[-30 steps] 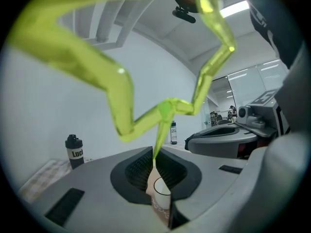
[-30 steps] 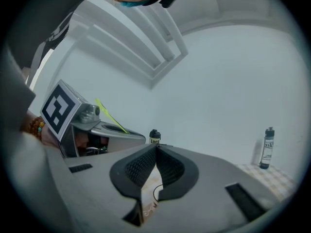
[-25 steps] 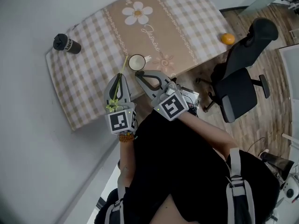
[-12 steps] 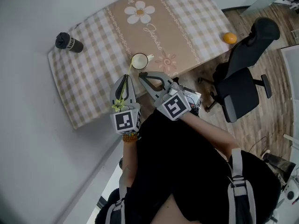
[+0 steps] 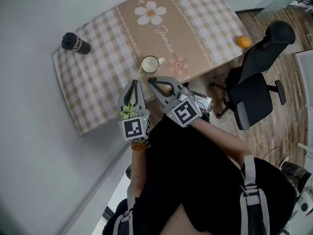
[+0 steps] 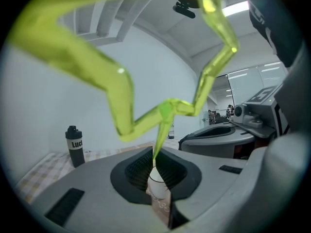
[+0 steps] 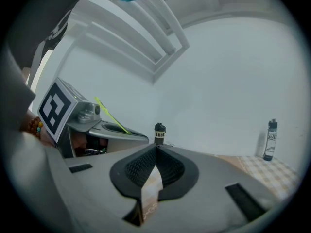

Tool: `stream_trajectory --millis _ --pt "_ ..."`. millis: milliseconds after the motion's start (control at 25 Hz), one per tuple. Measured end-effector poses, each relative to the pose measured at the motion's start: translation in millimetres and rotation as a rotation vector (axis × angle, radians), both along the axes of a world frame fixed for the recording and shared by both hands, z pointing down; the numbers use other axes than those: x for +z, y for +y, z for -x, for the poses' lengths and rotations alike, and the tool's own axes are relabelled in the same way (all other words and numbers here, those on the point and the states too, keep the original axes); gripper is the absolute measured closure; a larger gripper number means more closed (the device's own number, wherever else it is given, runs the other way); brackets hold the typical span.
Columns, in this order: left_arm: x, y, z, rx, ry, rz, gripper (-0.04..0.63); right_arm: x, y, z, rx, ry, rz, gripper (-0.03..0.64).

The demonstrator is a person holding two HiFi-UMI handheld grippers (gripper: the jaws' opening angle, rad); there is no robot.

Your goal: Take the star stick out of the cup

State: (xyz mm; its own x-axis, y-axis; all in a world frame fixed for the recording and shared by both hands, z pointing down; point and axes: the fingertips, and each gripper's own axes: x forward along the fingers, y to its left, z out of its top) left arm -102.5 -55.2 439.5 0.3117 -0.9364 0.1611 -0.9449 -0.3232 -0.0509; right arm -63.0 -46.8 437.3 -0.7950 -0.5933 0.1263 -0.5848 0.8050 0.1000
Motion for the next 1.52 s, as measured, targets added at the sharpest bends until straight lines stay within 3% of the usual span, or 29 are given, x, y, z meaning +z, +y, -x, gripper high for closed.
stream_trajectory --millis 440,1520 --pt "2.6 0.0 -1.8 0.007 0.004 0.004 0.577 -0.3 4.4 6.9 -0.043 0.012 0.003 0.617" --pt "8.1 -3.3 0.2 0.016 0.003 0.008 0.577 -1.7 -4.6 3.7 0.014 0.014 -0.016 0.617"
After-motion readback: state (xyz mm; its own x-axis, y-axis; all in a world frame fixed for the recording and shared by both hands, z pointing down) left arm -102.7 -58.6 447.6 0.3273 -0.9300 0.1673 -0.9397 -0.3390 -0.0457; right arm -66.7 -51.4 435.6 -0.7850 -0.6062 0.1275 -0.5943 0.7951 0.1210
